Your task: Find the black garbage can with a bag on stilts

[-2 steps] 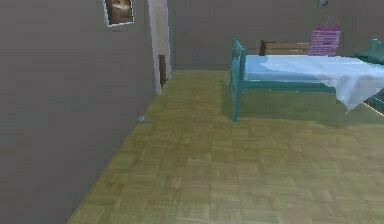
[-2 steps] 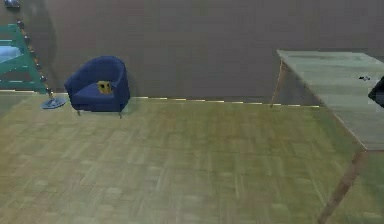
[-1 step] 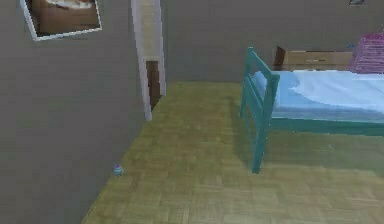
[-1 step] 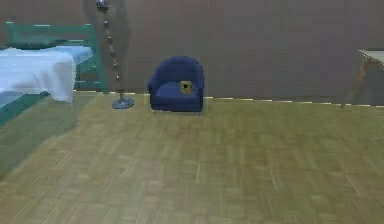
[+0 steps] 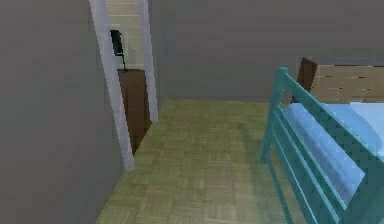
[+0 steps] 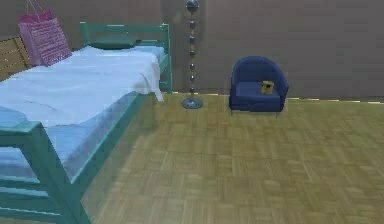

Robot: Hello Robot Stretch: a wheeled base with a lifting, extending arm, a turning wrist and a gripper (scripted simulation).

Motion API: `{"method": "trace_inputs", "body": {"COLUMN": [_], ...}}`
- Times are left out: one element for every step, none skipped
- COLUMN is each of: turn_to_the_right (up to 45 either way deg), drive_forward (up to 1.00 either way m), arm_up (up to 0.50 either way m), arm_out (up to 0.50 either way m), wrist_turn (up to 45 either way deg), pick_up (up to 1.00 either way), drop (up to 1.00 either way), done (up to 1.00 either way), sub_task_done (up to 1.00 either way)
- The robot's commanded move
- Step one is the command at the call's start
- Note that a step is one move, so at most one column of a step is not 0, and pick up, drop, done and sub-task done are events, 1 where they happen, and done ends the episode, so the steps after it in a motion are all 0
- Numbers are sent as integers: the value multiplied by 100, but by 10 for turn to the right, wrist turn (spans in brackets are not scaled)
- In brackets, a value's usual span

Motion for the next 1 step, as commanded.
{"method": "trace_inputs", "body": {"turn_to_the_right": [30], "drive_forward": [0], "arm_up": [0], "arm_out": [0], "wrist_turn": [0], "pick_up": [0], "drop": [0], "done": [0], "sub_task_done": [0]}}
